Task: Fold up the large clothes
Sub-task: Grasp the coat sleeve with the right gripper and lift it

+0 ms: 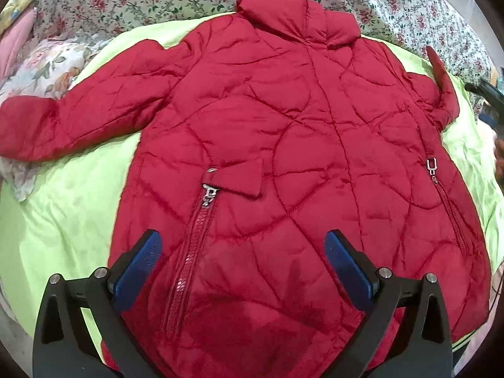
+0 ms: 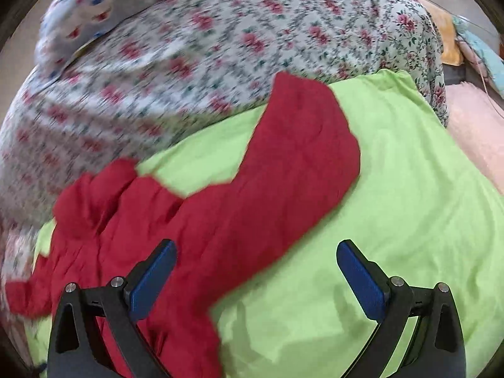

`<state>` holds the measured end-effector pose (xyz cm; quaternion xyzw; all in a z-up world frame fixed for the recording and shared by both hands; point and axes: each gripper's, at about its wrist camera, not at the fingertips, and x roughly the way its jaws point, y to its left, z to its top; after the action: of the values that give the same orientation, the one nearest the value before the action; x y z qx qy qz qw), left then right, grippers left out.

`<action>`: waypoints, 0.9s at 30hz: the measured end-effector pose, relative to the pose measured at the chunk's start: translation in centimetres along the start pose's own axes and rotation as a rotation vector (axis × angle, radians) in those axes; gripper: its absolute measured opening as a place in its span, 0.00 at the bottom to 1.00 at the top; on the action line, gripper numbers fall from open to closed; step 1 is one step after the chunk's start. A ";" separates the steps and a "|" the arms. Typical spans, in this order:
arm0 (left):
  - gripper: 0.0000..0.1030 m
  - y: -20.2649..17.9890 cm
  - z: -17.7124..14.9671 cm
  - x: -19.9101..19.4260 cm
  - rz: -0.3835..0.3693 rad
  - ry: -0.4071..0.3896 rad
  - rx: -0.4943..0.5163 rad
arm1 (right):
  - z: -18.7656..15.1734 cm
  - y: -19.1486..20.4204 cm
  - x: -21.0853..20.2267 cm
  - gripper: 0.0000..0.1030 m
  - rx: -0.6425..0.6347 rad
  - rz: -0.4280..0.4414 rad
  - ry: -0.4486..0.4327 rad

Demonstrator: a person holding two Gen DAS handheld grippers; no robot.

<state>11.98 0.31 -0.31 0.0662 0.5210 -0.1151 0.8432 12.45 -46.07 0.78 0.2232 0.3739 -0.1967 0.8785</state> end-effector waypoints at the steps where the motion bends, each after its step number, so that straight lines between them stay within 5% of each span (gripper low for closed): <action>1: 1.00 -0.1 0.0 0.2 -0.006 0.003 0.001 | 0.7 -0.3 0.6 0.98 0.006 -0.005 -0.008; 12: 1.00 -0.7 1.0 1.6 0.021 -0.037 -0.005 | 6.9 -0.4 9.4 0.92 0.043 -0.130 -0.010; 15: 1.00 -0.8 1.2 2.0 0.023 -0.035 0.002 | 7.5 -1.0 11.3 0.74 0.031 -0.190 0.016; 20: 1.00 -0.5 1.1 2.5 0.017 -0.025 -0.014 | 7.1 -1.9 11.2 0.17 0.055 -0.107 0.026; 27: 1.00 -0.2 0.5 2.5 -0.011 -0.002 -0.046 | 5.4 0.8 7.7 0.11 -0.018 -0.004 -0.016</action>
<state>13.45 -0.27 -2.35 0.0436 0.5229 -0.1078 0.8444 20.92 -49.71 -1.42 0.2130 0.3692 -0.1967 0.8830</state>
